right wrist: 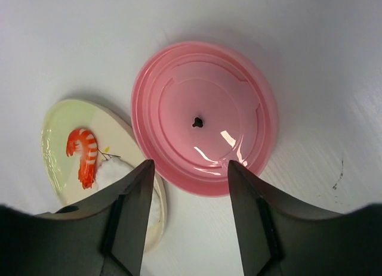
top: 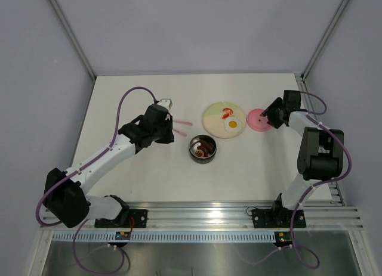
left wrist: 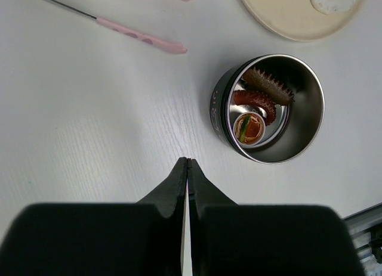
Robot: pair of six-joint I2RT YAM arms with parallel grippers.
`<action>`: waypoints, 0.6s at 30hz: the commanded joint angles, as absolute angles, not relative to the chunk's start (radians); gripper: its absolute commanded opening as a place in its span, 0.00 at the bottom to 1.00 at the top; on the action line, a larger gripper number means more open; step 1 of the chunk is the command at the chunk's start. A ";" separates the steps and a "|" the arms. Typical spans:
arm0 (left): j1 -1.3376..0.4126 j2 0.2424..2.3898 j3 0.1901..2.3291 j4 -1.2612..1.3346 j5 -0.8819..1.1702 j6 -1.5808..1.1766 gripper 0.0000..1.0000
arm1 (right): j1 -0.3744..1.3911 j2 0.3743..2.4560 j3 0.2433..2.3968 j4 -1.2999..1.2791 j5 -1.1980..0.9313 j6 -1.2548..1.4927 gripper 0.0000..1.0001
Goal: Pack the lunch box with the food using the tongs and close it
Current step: Pick up the box lid from the center of the board.
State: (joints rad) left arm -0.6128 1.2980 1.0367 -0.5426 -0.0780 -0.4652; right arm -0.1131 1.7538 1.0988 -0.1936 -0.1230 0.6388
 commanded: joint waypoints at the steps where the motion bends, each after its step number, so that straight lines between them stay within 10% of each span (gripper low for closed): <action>1: -0.607 1.327 1.040 -0.497 -0.031 -0.485 0.00 | -0.114 1.749 1.092 -0.178 -0.129 0.644 0.61; 18: -0.607 1.356 1.066 -0.494 -0.031 -0.489 0.00 | -0.121 1.763 1.083 -0.169 -0.103 0.632 0.59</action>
